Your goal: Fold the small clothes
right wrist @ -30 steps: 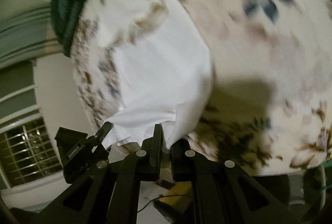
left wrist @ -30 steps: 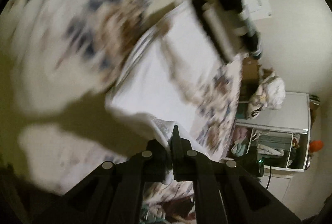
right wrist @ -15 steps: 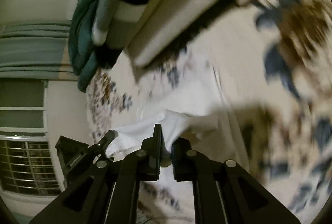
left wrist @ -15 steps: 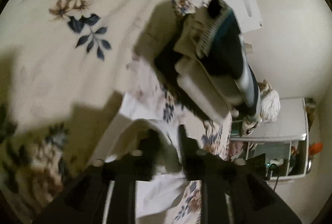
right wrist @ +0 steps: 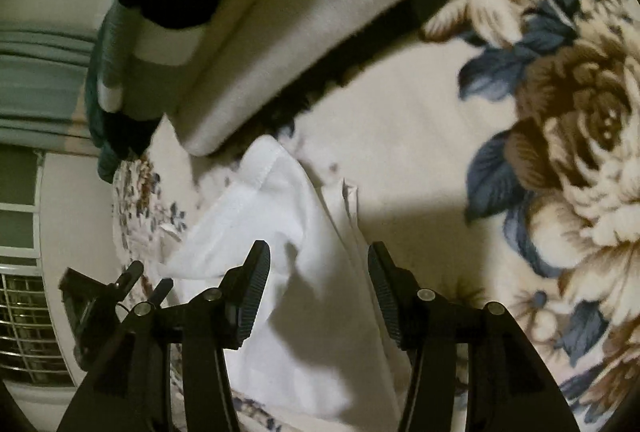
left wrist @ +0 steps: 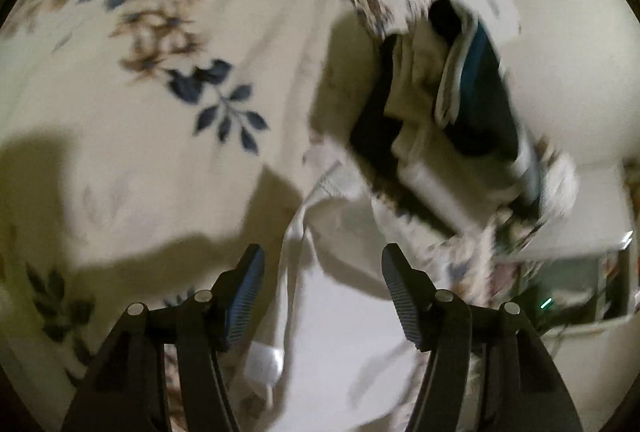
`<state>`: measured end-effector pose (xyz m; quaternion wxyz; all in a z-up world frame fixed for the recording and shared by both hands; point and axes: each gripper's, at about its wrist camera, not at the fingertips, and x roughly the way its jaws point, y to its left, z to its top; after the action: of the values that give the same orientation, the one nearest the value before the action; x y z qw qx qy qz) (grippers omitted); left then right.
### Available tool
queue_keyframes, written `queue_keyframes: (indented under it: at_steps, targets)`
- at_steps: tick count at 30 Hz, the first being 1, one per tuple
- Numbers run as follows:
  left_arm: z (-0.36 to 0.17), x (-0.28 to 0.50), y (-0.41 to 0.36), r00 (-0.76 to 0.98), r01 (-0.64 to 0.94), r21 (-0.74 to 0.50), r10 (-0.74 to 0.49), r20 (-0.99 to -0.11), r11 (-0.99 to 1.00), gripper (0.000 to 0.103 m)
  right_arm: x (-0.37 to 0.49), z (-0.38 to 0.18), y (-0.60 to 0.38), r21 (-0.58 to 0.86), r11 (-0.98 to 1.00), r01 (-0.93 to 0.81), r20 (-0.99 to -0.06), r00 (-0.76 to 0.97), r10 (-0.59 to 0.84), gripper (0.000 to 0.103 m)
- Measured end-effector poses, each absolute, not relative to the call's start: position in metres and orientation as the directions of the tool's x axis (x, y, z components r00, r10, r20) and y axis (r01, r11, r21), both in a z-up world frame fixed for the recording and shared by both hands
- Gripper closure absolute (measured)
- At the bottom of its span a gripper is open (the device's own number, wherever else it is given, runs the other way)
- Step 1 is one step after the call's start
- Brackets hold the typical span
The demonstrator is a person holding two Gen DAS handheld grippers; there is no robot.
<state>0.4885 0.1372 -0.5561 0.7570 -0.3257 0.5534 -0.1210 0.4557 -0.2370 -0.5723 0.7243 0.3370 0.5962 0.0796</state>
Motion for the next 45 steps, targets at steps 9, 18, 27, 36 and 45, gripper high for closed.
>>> queue_keyframes:
  at_steps: [9,18,27,36,45]
  targets:
    - [-0.583,0.561,0.126,0.331,-0.221,-0.518,-0.436,-0.837,0.826,0.045,0.505,-0.573,-0.226,0.396,0.869,0.295,-0.903,0.295,0.312,0.050]
    - [-0.580,0.526,0.121,0.282,-0.162,-0.579,-0.524,-0.804,0.799,0.047,0.507,-0.593,-0.234,0.531,0.794,0.296,-0.847,0.213,0.487,0.050]
    - [-0.588,0.551,0.096,0.258,-0.058,-0.534,-0.504,-0.824,0.844,0.096,0.497,-0.582,-0.251,0.472,0.806,0.356,-0.875,0.300,0.380,0.101]
    - [-0.571,0.501,0.144,0.270,-0.173,-0.696,-0.646,-0.714,0.697,0.041,0.481,-0.575,-0.268,0.565,0.739,0.367,-0.825,0.233,0.514,0.047]
    - [-0.610,0.458,0.126,0.224,-0.202,-0.774,-0.741,-0.634,0.601,0.041,0.419,-0.637,-0.262,0.717,0.588,0.374,-0.653,0.064,0.755,0.043]
